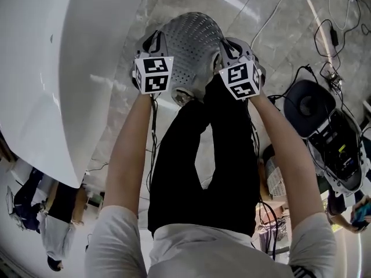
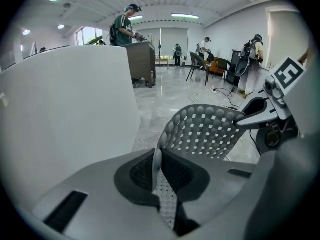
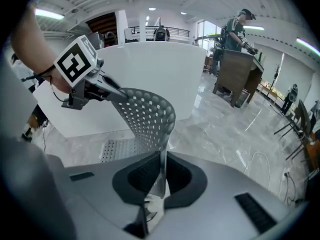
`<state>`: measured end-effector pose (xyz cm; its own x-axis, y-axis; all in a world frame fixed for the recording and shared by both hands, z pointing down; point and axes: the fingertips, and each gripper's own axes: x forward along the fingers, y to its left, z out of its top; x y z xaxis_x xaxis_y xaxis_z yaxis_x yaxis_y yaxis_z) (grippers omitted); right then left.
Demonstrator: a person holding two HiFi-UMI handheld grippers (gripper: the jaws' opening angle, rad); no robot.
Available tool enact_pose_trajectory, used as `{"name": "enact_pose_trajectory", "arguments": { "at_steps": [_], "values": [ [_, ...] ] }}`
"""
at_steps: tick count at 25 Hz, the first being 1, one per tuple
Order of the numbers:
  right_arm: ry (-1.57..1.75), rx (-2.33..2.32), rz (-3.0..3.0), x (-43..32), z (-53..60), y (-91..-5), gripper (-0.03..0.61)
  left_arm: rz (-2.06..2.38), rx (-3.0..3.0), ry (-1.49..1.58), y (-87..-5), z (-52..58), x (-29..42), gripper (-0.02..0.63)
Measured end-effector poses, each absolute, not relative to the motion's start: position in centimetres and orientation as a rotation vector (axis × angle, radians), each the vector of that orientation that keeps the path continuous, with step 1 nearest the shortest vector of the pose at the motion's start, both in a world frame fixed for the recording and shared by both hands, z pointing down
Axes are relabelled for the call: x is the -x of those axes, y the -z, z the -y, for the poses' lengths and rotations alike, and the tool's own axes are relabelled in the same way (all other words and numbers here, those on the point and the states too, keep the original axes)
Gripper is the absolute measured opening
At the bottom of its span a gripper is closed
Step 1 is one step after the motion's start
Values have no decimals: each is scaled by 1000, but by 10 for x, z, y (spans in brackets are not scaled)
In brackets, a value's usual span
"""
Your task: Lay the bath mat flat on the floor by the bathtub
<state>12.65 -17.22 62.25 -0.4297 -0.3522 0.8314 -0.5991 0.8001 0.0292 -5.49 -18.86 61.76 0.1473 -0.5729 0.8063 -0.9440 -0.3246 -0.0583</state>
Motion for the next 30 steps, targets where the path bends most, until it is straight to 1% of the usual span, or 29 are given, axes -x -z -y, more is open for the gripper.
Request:
{"name": "enact_pose_trajectory", "arguments": {
  "at_steps": [3,7,14,22,30],
  "values": [
    [-286,-687,2053,-128,189,-631,25,1449,-1960,-1047,-624,202,56,25],
    [-358,-692,2044,-140,195,-646,25,1429,-1947,-1087,-634,219,48,25],
    [-377,-615,2039,-150,227,-680,25,1353,-1965,-1176,-660,253,33,25],
    [-442,-572,2073,-154,237,-708,24,1411,-1889,-1101,-690,278,26,25],
    [-431,-678,2135,-172,267,-735,25,1532,-1923,-956,-708,281,30,25]
  ]
}}
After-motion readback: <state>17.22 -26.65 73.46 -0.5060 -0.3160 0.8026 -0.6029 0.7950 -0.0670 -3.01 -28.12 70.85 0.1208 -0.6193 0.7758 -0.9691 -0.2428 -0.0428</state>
